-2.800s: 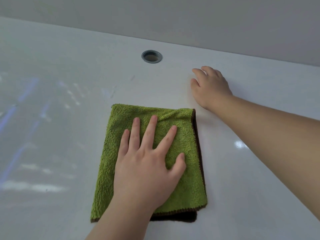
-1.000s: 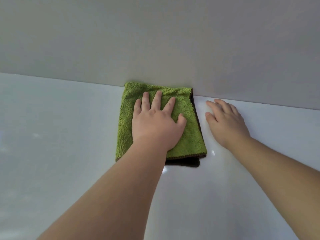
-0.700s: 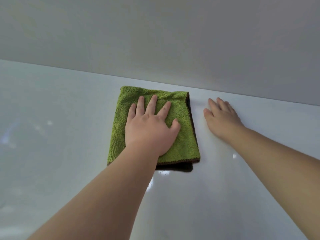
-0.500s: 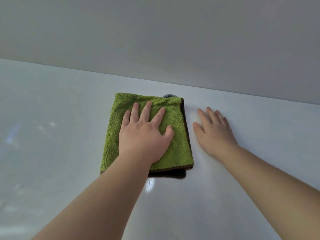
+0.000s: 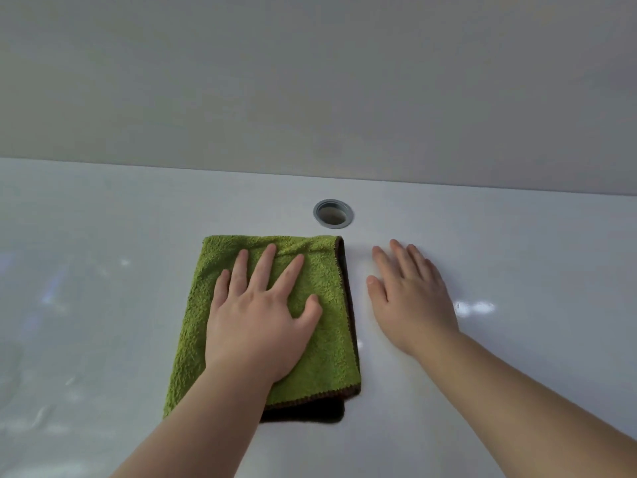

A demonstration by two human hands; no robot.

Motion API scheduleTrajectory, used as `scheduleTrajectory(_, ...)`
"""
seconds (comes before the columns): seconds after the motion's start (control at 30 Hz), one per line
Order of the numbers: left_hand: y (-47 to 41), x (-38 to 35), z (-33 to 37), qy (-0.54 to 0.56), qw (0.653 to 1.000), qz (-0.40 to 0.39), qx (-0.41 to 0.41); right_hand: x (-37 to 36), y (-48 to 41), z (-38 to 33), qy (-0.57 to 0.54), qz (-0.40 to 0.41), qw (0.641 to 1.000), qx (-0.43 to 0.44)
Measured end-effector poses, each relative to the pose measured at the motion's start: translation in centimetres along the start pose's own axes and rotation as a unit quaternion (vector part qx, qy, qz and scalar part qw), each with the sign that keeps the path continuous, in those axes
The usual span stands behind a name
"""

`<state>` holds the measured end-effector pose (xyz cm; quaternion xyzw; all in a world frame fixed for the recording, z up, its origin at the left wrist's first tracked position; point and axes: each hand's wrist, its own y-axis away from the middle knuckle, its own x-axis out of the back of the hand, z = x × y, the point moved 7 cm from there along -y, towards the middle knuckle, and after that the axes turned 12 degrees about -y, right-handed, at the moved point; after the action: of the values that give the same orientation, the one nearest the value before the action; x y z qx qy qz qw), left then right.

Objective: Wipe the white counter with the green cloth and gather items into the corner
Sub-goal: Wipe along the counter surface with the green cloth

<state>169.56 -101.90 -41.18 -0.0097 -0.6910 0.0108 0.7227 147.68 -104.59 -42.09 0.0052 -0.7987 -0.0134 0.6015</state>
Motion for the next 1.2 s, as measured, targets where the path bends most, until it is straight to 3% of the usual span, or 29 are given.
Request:
scheduleTrajectory(0.4, -13.3, -1.1, 0.7, -0.039, 0.999, -0.035, 0.008, 0.8, 0.7, -0.4, -0.004, 0.032, 0.999, -0.01)
scheduleTrajectory(0.73, -17.0, -0.8, 1.6, -0.054, 0.998, -0.032, -0.025, 0.7, 0.7, -0.3, 0.001, 0.047, 0.999, -0.015)
scheduleTrajectory(0.93, -14.1, -0.7, 1.5, -0.051, 0.997, -0.041, -0.032, 0.3, 0.7, -0.3, -0.004, 0.048, 0.999, -0.012)
scheduleTrajectory(1.2, -1.3, -0.3, 1.2, -0.023, 0.999, -0.03, -0.037, 0.1, 0.3, -0.1, -0.005, 0.028, 1.0, -0.009)
